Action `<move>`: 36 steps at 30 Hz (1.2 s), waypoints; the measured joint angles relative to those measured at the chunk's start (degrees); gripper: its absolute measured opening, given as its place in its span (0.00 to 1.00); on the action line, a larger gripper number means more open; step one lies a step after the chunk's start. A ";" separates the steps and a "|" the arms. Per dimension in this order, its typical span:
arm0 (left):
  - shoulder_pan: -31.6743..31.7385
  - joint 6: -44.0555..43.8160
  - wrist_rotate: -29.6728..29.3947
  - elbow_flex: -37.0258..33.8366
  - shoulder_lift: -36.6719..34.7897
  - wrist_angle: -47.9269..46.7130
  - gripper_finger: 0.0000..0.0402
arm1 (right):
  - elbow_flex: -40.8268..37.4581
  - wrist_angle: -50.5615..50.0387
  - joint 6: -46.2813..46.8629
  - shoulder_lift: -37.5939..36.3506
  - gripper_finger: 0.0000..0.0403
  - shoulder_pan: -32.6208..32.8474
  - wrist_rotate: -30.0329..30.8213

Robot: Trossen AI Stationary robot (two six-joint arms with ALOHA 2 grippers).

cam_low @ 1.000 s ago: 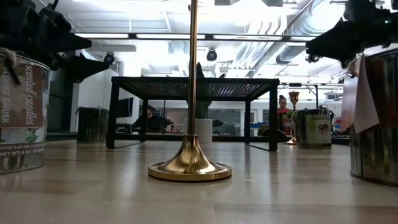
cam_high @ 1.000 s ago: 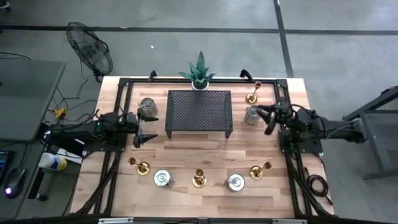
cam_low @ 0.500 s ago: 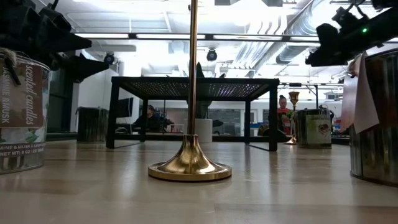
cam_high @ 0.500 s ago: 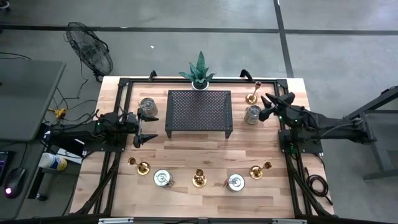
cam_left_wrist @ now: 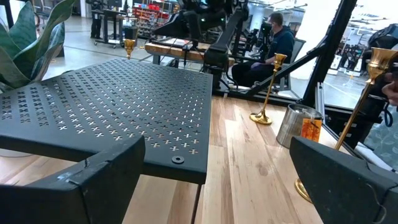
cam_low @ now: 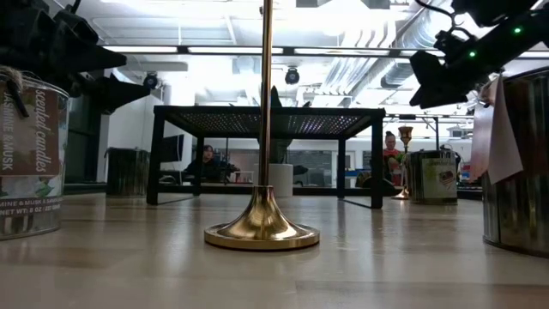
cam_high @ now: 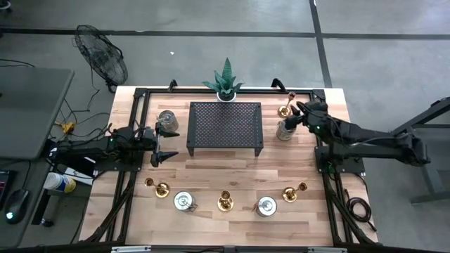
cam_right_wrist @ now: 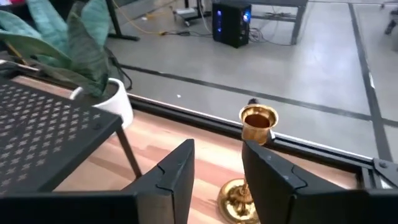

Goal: Pick & Place candle stick holders
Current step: Put the gold candle holder on the shelf

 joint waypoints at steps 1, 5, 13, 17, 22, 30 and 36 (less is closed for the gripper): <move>0.00 -0.01 -0.01 0.00 0.00 0.01 0.98 | 0.62 0.05 0.03 0.87 0.35 -0.65 -0.27; 0.02 0.01 0.01 0.00 0.00 0.01 0.98 | 3.32 -0.88 0.14 4.39 0.41 -3.47 -3.05; -0.01 0.01 -0.01 0.04 0.00 0.00 0.98 | 6.71 -2.40 2.07 10.53 0.49 -7.75 -6.95; -0.01 -0.01 0.00 0.04 0.00 0.01 0.98 | 5.84 -2.66 2.07 10.90 0.50 -8.92 -9.41; -0.01 0.01 0.00 0.04 0.01 -0.01 0.98 | 4.21 -3.00 -0.21 9.42 0.50 -9.91 -13.52; -0.01 0.00 0.00 0.04 0.01 0.01 0.98 | 1.61 -2.94 -5.75 9.49 0.56 -9.90 -11.76; -0.01 0.01 0.01 0.02 0.02 0.01 0.98 | -0.34 -1.67 0.10 10.24 0.60 -9.84 -10.05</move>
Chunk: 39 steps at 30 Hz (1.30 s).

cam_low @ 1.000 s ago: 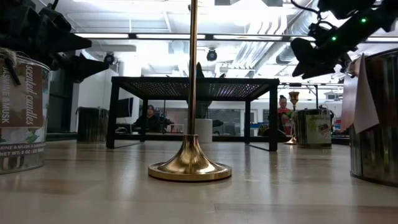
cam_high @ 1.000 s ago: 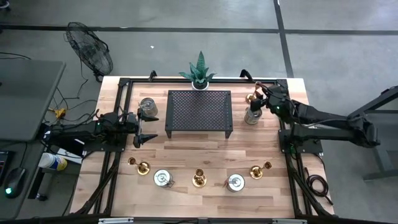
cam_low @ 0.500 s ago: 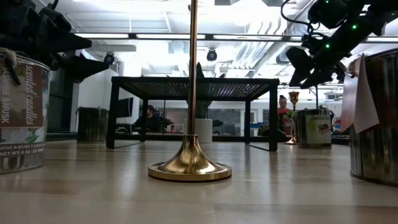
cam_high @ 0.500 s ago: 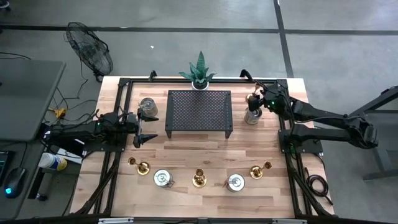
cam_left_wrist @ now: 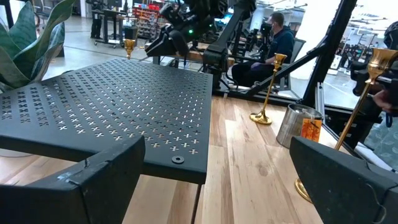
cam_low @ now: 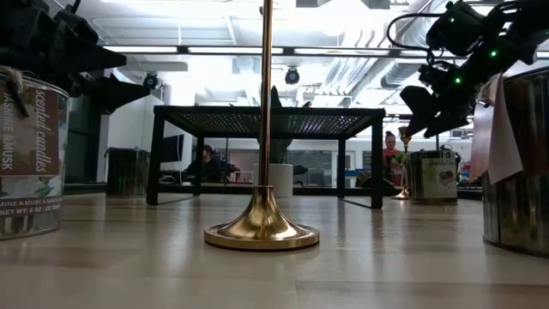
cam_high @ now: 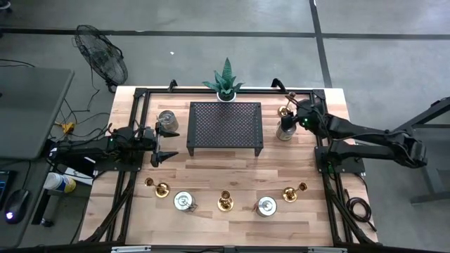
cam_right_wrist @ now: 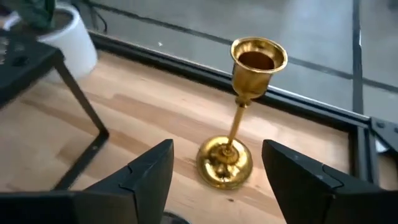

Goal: Pick & Place candle stick holders
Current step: Put the gold candle holder on the shelf

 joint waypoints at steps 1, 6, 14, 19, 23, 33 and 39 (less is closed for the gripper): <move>0.02 -0.02 -0.01 0.00 -0.02 -0.02 0.98 | 0.00 0.21 0.36 0.34 0.60 0.00 0.88; 0.02 -0.01 0.00 0.00 -0.02 0.00 0.98 | 0.00 2.31 1.72 2.50 0.60 -0.28 4.47; 0.01 -0.01 -0.01 -0.04 -0.01 0.00 0.98 | -0.02 10.60 2.10 10.15 0.60 -0.58 6.97; 0.02 0.00 -0.02 -0.04 -0.02 0.00 0.98 | -0.02 14.25 3.39 14.27 0.60 -2.19 9.40; 0.01 -0.02 -0.02 -0.04 0.00 0.00 0.98 | -0.02 15.65 3.35 16.03 0.60 -3.30 9.56; 0.00 -0.01 -0.01 -0.02 -0.01 -0.01 0.98 | 0.00 20.31 3.02 18.32 0.60 -6.15 9.23; 0.01 -0.02 -0.01 -0.02 -0.02 0.00 0.98 | 0.00 21.97 2.92 18.46 0.60 -7.19 9.14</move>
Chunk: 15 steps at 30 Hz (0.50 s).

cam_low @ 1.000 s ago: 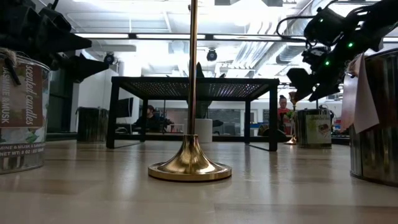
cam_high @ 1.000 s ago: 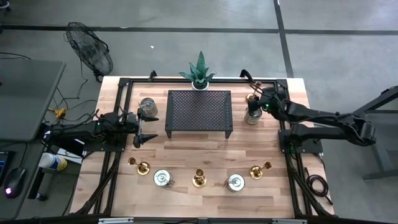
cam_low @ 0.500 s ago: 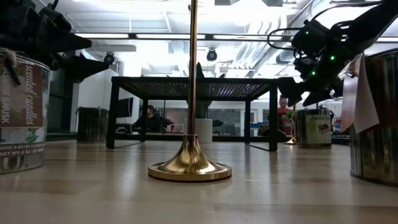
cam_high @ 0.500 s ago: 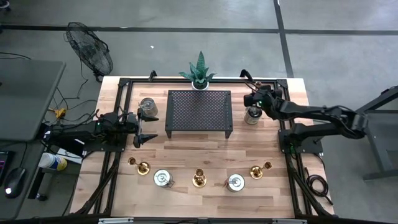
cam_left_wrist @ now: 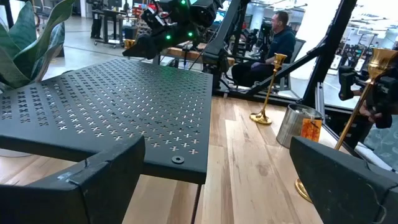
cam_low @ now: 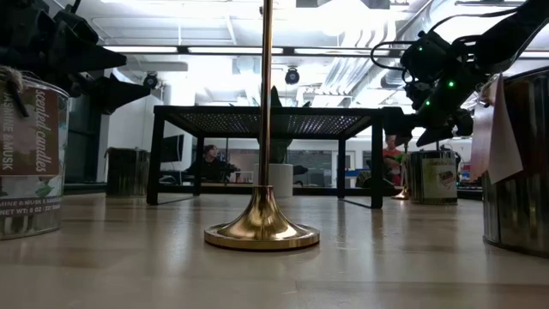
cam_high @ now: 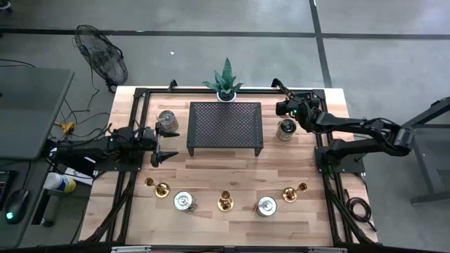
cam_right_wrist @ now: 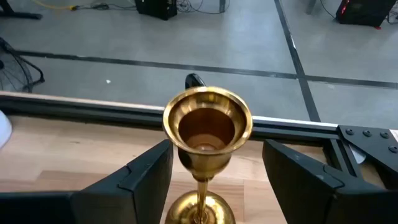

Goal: Pick & Place candle stick holders
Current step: Put the gold candle holder on the shelf

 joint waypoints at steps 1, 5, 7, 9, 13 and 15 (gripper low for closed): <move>0.00 0.00 0.00 0.00 0.00 0.00 0.98 | 0.00 0.38 -0.04 0.00 0.60 0.00 -0.02; 0.02 0.00 0.01 0.00 0.00 0.00 0.98 | 0.00 2.88 -2.77 0.00 0.60 0.00 -1.81; 0.00 0.01 0.01 0.00 0.01 0.00 0.98 | 0.00 3.63 -4.74 0.00 0.60 0.02 -3.33; 0.00 0.02 0.01 0.00 0.00 0.00 0.98 | 0.00 3.60 -5.80 0.00 0.60 0.02 -3.65; 0.00 0.00 0.01 0.00 0.00 0.00 0.98 | 0.00 3.47 -5.75 0.00 0.60 -0.74 -2.86; 0.00 0.01 -0.01 0.00 0.01 0.00 0.98 | 0.00 3.49 -5.26 0.45 0.60 -1.50 -2.86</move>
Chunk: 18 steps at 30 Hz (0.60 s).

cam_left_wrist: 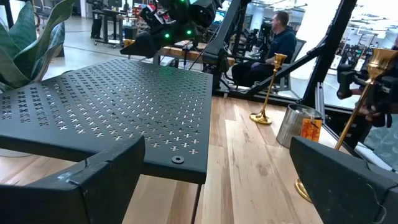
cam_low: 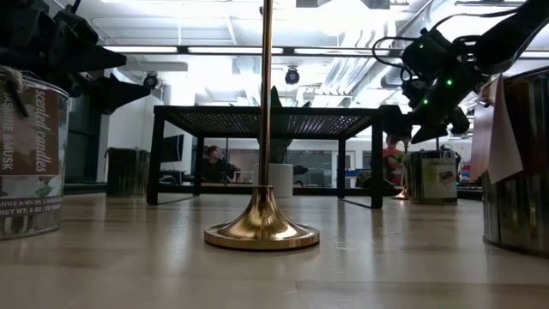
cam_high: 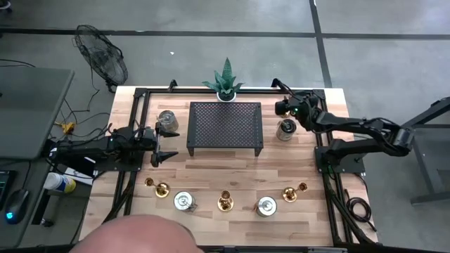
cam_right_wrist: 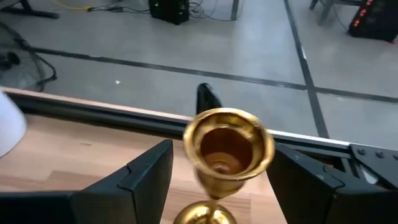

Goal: Pick & Place candle stick holders
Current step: Put the gold candle holder on the shelf

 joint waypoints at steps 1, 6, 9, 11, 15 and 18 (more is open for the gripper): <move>0.00 0.01 0.01 0.00 -0.01 0.00 0.98 | 0.00 -0.04 0.12 0.41 0.60 -0.40 -0.45; 0.00 -0.01 0.01 0.04 0.01 0.00 0.98 | 0.00 -0.02 0.14 3.19 0.60 -1.68 -3.90; 0.00 -0.01 0.01 0.04 -0.01 0.00 0.98 | 0.00 0.57 0.02 4.06 0.60 -1.88 -3.73; 0.00 -0.01 0.00 0.04 0.00 0.00 0.98 | 0.00 1.35 -1.03 4.35 0.60 -1.87 -3.09; 0.00 0.00 0.01 0.04 -0.01 0.00 0.98 | 0.00 1.60 -2.59 4.36 0.58 -1.87 -3.20; 0.02 -0.01 0.01 0.04 0.01 0.00 0.98 | 0.00 1.47 -2.72 4.36 0.53 -1.87 -3.55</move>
